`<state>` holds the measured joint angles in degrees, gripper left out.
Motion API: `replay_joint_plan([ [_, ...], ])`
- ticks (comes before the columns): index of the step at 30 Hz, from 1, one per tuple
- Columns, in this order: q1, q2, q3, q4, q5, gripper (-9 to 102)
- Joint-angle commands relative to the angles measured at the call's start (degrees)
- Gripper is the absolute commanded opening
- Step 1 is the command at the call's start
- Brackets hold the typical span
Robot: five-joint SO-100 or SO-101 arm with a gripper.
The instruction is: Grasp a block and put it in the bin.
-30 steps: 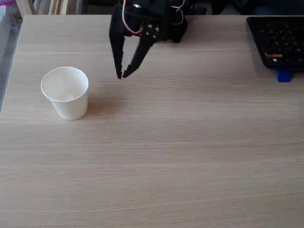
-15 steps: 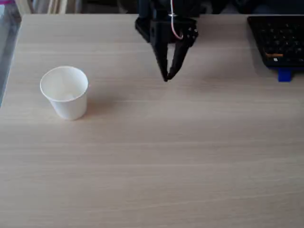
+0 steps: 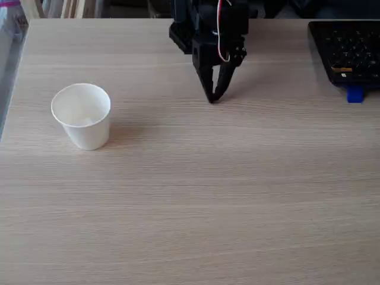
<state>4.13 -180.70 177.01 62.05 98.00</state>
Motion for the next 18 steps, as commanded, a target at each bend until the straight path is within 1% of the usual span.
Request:
replay_joint_plan([
  [1, 0.62, -1.05, 0.79, 3.52, -1.05, 0],
  [7, 2.55, -5.89, 0.97, 11.6, -1.93, 0],
  [9, 2.64, -8.61, 0.97, 14.15, -4.57, 0],
  [18, -0.26, -10.2, 0.97, 15.12, -7.38, 1],
])
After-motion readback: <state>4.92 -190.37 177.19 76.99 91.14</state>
